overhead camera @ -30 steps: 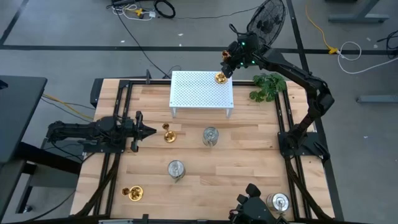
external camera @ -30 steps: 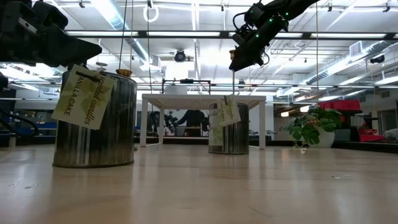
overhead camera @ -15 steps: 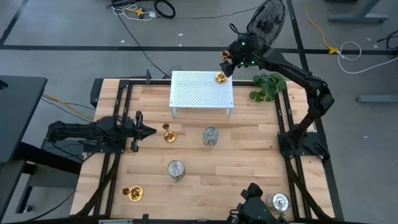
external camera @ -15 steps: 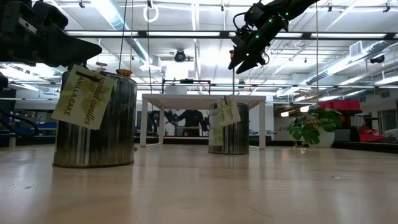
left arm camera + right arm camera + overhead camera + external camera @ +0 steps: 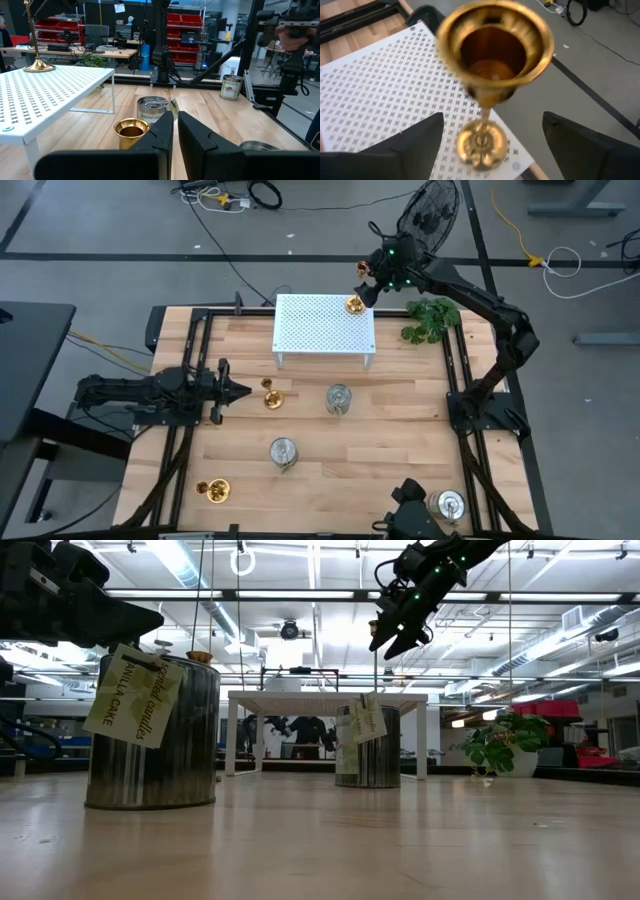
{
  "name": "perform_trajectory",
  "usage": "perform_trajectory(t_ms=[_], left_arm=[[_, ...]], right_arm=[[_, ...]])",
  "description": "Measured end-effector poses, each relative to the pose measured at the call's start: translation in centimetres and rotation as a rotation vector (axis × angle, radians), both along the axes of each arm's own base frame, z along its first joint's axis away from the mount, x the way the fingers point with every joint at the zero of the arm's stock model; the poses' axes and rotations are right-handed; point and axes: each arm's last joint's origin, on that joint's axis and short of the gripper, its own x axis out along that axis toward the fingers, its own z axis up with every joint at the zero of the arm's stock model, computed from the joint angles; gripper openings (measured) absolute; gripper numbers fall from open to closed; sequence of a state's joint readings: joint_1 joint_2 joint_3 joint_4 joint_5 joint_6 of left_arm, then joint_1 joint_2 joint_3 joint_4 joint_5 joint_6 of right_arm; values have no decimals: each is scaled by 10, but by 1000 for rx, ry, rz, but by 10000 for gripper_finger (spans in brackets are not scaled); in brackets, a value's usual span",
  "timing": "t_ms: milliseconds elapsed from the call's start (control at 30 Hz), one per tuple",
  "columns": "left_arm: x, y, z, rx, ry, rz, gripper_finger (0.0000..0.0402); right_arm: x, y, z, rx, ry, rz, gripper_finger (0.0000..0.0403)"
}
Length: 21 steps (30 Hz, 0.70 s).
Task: Pick & Place candle stick holders
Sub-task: Put the right scented candle can on the shelf
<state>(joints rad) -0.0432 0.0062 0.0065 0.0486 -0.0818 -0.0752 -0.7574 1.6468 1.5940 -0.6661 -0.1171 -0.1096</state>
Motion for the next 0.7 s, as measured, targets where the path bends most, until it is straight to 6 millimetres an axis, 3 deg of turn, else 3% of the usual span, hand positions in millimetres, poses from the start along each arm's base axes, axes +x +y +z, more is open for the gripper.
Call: perform_trajectory(t_ms=[467,700], left_arm=[[0,0,0,0,0,0,32],[0,0,0,0,0,0,32]], right_arm=[[-21,43,30,-17,35,89,341],[-31,75,14,17,84,159,341]])
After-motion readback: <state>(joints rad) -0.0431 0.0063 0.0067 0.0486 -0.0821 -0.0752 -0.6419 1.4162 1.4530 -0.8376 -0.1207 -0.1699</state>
